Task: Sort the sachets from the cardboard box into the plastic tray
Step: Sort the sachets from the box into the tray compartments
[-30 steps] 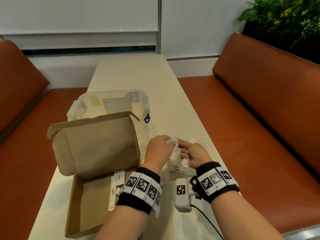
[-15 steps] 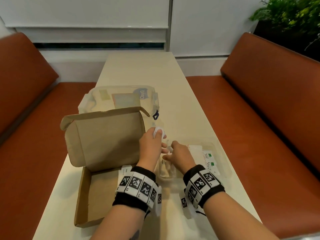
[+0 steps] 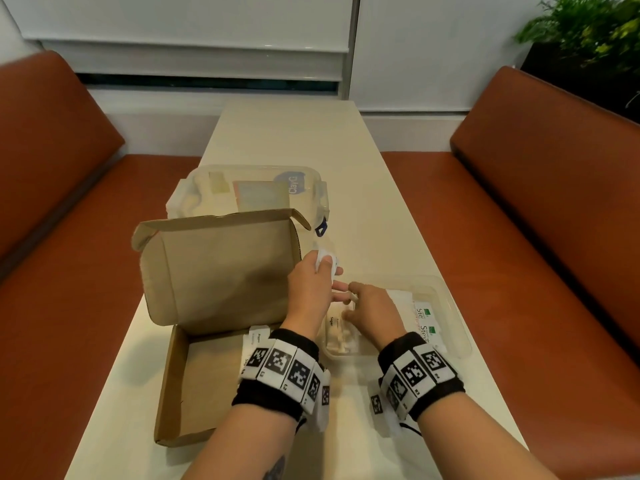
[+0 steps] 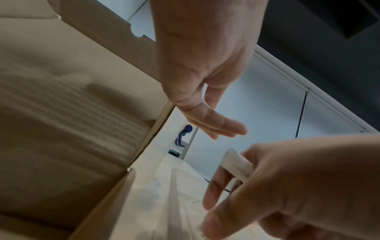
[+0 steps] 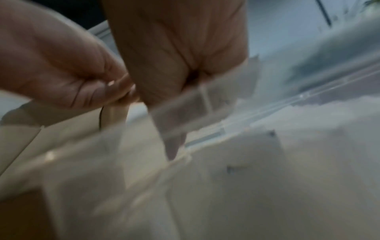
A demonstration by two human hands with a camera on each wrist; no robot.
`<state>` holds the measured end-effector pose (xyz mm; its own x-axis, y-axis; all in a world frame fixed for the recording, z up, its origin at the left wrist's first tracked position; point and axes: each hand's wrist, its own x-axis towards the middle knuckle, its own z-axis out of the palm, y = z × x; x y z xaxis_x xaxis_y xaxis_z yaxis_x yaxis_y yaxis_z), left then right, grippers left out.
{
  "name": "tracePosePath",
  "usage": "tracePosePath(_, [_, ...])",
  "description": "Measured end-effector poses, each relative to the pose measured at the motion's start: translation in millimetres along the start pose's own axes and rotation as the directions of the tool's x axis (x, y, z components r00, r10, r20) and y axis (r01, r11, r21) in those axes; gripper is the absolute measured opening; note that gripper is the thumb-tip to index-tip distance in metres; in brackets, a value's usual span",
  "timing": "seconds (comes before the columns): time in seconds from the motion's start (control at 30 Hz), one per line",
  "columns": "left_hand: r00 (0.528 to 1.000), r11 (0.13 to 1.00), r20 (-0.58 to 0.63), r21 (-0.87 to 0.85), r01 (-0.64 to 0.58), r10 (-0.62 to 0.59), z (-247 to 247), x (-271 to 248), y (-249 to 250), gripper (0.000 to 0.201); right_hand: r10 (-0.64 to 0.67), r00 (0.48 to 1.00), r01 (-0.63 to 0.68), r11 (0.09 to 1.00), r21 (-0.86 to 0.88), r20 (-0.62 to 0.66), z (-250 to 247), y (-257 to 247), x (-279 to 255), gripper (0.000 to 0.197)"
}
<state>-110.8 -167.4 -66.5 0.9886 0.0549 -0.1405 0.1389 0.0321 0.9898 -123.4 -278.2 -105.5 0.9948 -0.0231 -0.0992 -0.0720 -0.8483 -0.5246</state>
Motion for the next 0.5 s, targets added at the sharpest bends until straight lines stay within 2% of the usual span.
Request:
tracePosePath(0.13, [1.0, 1.0, 0.004, 0.027, 0.014, -0.014, 0, 0, -1, 0.018, 0.023, 0.982, -0.009, 0.997, -0.073, 0.187, -9, 6, 2, 0.037])
tracePosePath(0.27, [1.0, 0.998, 0.005, 0.064, 0.019, -0.02, -1, 0, -3, 0.019, 0.026, 0.979, -0.01, 0.997, -0.077, 0.202, -7, 10, 1, 0.051])
tracePosePath(0.33, [1.0, 0.996, 0.001, 0.092, 0.016, -0.016, -1, 1, -4, 0.022, 0.031, 0.986, -0.021, 0.998, -0.06, 0.163, -7, 9, 0, 0.055])
tracePosePath(0.4, [1.0, 0.995, 0.003, 0.098, -0.008, 0.008, 0, 1, -5, 0.037, 0.068, 0.99, -0.078, 0.993, 0.084, 0.121, -11, 6, -2, 0.052])
tracePosePath(0.5, [0.999, 0.985, 0.019, 0.169, -0.04, 0.037, -1, 1, -5, 0.051, 0.109, 0.99, -0.132, 0.943, 0.306, 0.094, -25, 3, -1, 0.034])
